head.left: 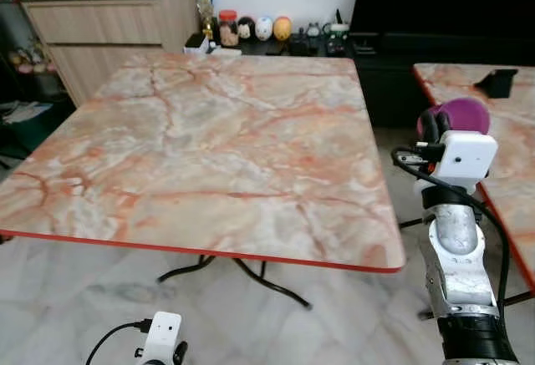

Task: Setting the table

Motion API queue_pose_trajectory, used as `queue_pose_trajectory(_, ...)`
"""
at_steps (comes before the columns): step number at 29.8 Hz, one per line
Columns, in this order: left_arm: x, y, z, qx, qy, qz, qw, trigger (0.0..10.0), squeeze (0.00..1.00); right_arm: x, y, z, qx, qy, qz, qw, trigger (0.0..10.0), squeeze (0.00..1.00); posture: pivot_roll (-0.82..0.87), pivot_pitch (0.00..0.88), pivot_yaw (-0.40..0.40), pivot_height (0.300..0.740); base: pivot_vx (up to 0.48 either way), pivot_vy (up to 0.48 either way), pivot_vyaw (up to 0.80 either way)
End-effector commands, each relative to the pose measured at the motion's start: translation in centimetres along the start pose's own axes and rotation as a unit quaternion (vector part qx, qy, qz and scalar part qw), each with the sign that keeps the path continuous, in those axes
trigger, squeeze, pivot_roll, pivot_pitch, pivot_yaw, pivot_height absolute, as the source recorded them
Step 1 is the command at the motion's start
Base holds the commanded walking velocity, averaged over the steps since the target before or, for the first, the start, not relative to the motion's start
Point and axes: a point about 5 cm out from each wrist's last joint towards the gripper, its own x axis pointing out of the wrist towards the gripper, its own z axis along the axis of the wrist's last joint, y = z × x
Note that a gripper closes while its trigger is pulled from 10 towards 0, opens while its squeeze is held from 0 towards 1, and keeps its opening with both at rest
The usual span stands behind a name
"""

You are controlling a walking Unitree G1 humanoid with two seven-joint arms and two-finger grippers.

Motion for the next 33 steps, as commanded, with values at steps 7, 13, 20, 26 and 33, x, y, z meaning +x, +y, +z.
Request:
queue_pose_trajectory(7,-0.12,0.24,-0.42,0.008,0.007,0.002,1.000,10.0,0.00,0.35,0.50,0.70,0.002,-0.013,0.011,1.000,10.0,0.00,-0.04,0.000,-0.009,0.740,0.000,-0.392,0.00)
queue_pose_trajectory(13,-0.11,0.21,-0.39,0.008,0.007,0.001,1.000,10.0,0.00,0.36,0.44,0.64,0.000,-0.011,0.011,1.000,10.0,0.00,-0.04,0.000,-0.009,0.740,0.000,-0.389,0.00)
queue_pose_trajectory(20,-0.10,0.17,-0.37,0.008,0.007,0.000,1.000,10.0,0.00,0.35,0.43,0.66,-0.001,-0.010,0.010,1.000,10.0,0.00,-0.04,0.000,-0.009,0.740,0.000,-0.388,0.00)
queue_pose_trajectory(26,-0.11,0.16,-0.37,0.007,0.006,0.001,1.000,10.0,0.00,0.41,0.45,0.71,-0.002,-0.010,0.011,1.000,10.0,0.00,-0.04,0.000,-0.010,0.740,0.000,-0.390,0.00)
queue_pose_trajectory(33,-0.10,0.14,-0.35,0.007,0.006,0.000,1.000,10.0,0.00,0.41,0.47,0.70,-0.002,-0.009,0.012,1.000,10.0,0.00,-0.04,0.000,-0.010,0.740,0.000,-0.383,0.00)
